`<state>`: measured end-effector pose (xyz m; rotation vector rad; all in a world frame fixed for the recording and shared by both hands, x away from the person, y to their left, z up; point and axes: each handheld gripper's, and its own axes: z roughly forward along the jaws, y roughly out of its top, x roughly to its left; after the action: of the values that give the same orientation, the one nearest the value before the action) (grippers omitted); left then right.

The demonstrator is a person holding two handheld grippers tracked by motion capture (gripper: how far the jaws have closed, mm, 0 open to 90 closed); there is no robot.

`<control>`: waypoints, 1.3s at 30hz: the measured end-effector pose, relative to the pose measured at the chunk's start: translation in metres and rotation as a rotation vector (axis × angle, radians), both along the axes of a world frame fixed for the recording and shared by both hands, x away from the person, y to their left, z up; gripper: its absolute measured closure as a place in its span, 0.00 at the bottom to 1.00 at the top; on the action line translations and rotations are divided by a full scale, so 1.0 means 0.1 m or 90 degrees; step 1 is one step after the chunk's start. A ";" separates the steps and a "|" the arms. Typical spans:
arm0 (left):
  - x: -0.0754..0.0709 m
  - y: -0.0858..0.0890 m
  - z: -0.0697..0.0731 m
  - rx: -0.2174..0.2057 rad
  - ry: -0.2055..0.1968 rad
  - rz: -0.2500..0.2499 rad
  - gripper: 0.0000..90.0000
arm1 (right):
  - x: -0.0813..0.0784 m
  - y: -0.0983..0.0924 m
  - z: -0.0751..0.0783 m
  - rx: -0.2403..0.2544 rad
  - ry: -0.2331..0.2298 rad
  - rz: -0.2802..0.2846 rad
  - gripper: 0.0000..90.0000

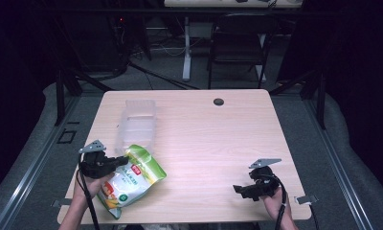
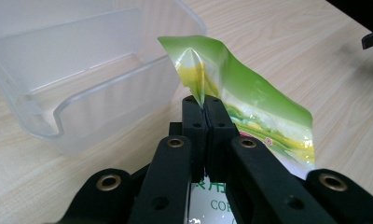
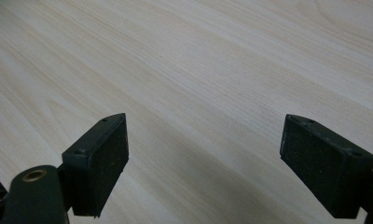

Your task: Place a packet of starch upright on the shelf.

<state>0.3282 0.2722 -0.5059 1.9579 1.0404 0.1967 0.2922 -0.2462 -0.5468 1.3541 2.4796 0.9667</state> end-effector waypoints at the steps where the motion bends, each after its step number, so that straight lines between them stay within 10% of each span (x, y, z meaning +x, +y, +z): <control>1: 0.00 0.00 0.00 -0.004 -0.001 0.005 0.99 | 0.00 0.00 0.00 0.000 0.000 0.001 0.17; 39: -0.12 0.23 0.13 -0.086 -0.068 0.093 0.99 | 0.00 0.01 0.00 -0.005 -0.003 0.003 0.16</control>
<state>0.3157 0.2947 -0.4924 1.7332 1.0979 0.3005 0.2920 -0.2455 -0.5469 1.3439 2.4814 0.9596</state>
